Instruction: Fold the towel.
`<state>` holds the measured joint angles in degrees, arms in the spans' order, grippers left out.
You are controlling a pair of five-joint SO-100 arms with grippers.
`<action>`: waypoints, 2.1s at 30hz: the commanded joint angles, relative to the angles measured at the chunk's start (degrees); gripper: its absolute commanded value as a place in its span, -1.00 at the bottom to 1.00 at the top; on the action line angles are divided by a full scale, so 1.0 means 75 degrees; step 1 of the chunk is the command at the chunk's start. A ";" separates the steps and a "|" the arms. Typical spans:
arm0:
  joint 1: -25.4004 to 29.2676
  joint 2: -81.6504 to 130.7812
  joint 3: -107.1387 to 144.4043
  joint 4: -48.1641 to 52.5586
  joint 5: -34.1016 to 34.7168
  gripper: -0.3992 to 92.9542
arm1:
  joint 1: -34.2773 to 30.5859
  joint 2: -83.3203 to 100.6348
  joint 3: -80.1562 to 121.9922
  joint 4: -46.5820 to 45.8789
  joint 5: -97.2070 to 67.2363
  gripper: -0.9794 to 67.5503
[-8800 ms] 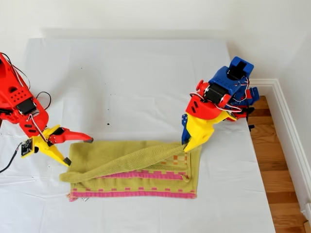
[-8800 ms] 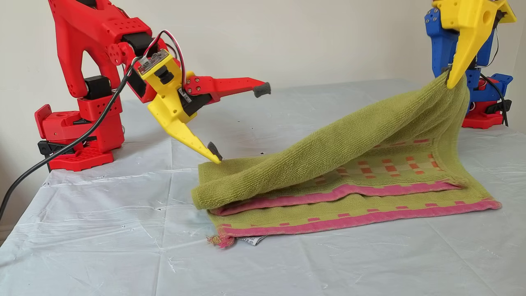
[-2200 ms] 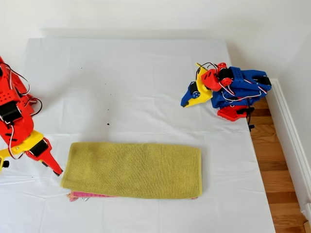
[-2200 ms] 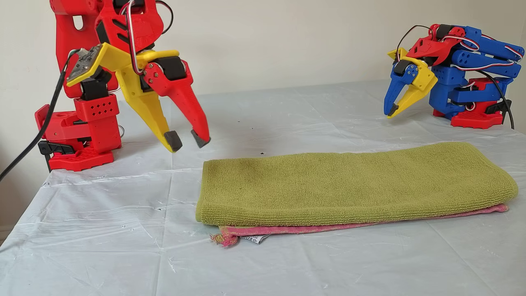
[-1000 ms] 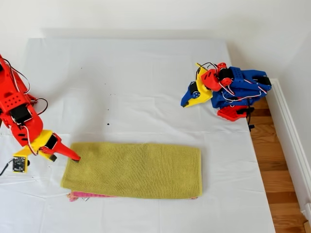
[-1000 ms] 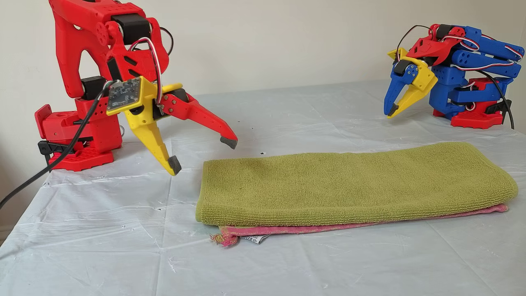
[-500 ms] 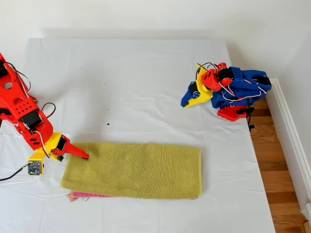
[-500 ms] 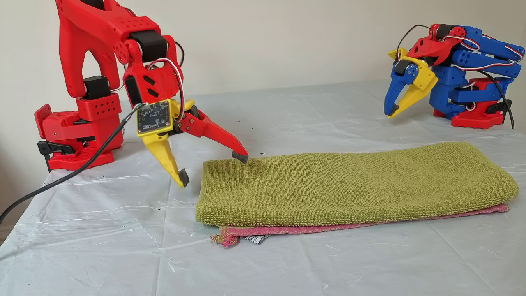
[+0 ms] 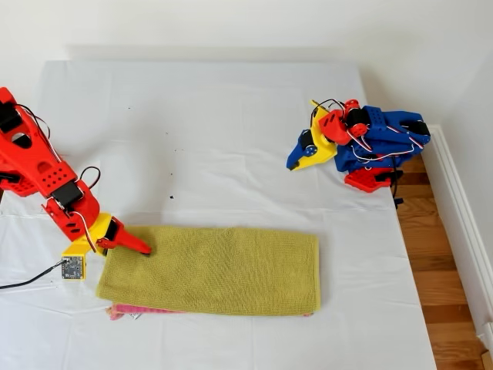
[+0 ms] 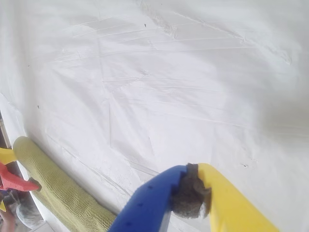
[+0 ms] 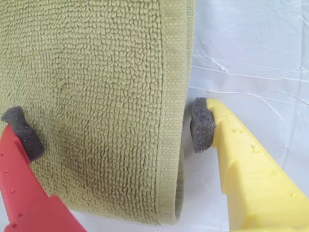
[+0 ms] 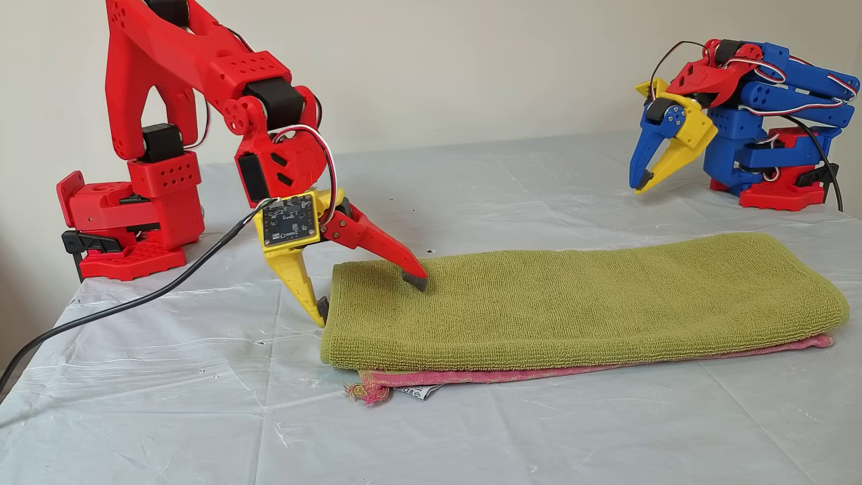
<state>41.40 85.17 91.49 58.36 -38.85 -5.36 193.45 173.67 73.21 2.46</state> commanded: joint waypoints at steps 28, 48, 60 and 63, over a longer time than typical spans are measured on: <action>-0.1055 -0.1172 -0.0809 0.0129 0.0223 -0.33 | 0.0059 0.0633 0.0023 0.0023 -0.0035 -0.97; -0.1699 -0.0047 -0.0598 0.3844 -0.0211 -0.96 | 0.0059 0.0633 0.0023 0.0023 -0.0047 -0.97; -0.1418 0.3750 0.0809 0.5332 -0.0223 -0.96 | 0.0059 0.0633 0.0023 0.0023 -0.0047 -0.97; -0.0996 0.4336 0.0480 0.6152 -0.0562 -0.96 | 0.0059 0.0633 0.0023 0.0023 -0.0047 -0.97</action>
<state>30.76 109.34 98.35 99.05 -41.04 -5.36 193.45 173.67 73.21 2.46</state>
